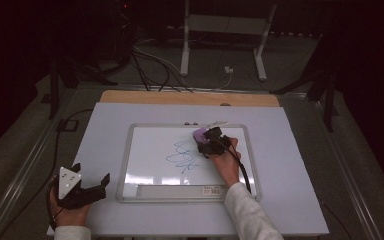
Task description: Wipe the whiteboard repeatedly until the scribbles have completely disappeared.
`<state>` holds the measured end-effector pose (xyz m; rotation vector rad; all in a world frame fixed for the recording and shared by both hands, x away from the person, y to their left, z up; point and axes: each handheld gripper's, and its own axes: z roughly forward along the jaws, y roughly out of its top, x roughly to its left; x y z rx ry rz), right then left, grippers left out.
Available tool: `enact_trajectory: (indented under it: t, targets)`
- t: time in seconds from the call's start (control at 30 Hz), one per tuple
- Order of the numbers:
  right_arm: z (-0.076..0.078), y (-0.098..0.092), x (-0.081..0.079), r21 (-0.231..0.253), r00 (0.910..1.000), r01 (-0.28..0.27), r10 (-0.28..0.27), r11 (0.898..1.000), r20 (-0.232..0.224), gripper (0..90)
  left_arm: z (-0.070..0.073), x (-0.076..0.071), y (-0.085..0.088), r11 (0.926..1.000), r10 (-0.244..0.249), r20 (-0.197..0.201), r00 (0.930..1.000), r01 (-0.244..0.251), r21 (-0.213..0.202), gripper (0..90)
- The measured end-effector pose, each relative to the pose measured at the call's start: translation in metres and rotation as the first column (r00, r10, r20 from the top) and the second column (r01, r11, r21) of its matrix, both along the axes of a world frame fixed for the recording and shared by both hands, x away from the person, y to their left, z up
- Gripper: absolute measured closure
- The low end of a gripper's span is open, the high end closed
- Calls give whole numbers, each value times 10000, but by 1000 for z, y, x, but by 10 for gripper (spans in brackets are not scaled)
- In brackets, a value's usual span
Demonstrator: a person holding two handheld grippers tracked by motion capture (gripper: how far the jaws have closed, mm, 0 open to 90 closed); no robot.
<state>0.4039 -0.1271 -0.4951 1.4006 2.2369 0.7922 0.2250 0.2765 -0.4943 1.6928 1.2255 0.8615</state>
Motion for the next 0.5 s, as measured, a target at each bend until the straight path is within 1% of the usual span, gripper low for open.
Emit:
enact_trajectory:
  t: [0.03,0.07,0.1,0.13,0.17,0.23,0.27,0.33,0.37,0.4,0.43,0.47,0.5]
  targets:
    - [0,-4,3,230,9983,563,-559,9982,-144,411,0,0,0,10000,-3,-5,10000,3,-5,13]
    - [0,-4,3,230,9983,563,-559,9982,-144,411,0,0,0,10000,-19,-21,10000,19,12,13]
    - [0,1,1,44,9993,376,-376,9993,0,411,-1,1,0,10000,-31,-39,10000,31,17,13]
    - [0,1,1,44,9993,376,-376,9993,0,411,-1,1,-1,10000,-45,-52,10000,45,22,13]
    - [-1,5,-1,141,10000,15,-15,9999,-35,411,-1,2,-1,10000,-83,-59,9999,83,40,13]
    - [-1,15,-6,174,9975,-706,707,9974,-41,411,0,1,-2,9999,-88,-35,10000,88,52,12]
    - [0,21,-8,2,9950,-998,998,9950,22,411,0,1,-2,9999,-85,5,10000,85,57,12]
    - [0,20,-7,38,9950,-994,994,9950,-22,412,1,0,-1,10000,-62,28,10000,62,16,12]
    - [0,17,-5,48,9970,-768,768,9970,-37,412,1,0,-1,10000,-49,13,10000,48,8,13]
    - [0,14,-3,-64,9992,-398,399,9992,33,412,0,0,0,10000,-29,-4,10000,29,-24,13]
    - [0,5,2,36,9998,201,-201,9998,-1,412,0,0,0,10000,-29,-10,10000,29,-20,13]
    - [0,5,2,36,9998,201,-201,9998,-1,412,0,0,1,10000,-45,-32,10000,45,-2,13]
    - [-1,1,3,307,9990,423,-419,9986,-136,411,-1,1,0,10000,-41,-41,10000,41,-17,12]
